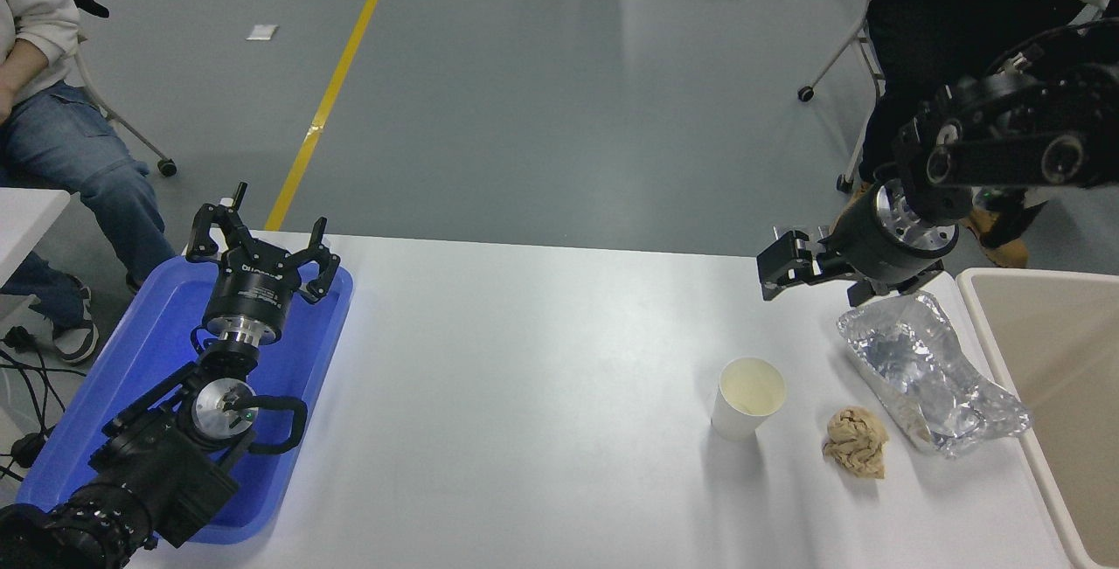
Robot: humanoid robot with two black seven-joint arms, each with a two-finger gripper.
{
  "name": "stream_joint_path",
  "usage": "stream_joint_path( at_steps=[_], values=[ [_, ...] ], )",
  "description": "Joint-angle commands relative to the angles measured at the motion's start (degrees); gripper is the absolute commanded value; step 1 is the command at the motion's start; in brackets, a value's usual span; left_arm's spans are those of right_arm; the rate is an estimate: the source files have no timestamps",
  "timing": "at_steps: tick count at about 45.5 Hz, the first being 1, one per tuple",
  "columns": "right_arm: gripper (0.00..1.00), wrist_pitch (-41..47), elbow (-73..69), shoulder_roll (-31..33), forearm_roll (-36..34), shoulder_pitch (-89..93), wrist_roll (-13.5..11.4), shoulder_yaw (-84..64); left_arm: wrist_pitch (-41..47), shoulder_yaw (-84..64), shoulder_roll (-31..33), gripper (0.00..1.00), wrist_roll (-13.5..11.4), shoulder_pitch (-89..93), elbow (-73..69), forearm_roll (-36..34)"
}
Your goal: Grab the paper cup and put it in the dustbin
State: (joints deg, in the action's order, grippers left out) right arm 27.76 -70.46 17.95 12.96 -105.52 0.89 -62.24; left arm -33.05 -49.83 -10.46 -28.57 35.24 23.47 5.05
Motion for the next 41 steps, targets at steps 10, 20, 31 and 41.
stream_joint_path(
  at_steps=[10,20,31,41],
  values=[
    [1.00,-4.73,4.63,-1.42,5.15,11.56,0.25,4.23,0.00,0.00,0.00,1.00,0.00,0.00,0.00,0.05],
    [0.98,-6.22,7.96,-2.65,5.15,15.25,0.25,4.85,0.00,0.00,0.00,1.00,0.00,0.00,0.00,-0.04],
    [0.95,-7.19,10.34,-3.88,5.15,18.24,0.42,4.85,0.00,0.00,0.00,1.00,0.00,0.00,0.00,-0.04],
    [0.88,-8.95,11.13,-4.85,6.64,20.79,0.69,4.85,0.00,0.00,0.00,1.00,0.00,0.00,0.00,0.05]
  ],
)
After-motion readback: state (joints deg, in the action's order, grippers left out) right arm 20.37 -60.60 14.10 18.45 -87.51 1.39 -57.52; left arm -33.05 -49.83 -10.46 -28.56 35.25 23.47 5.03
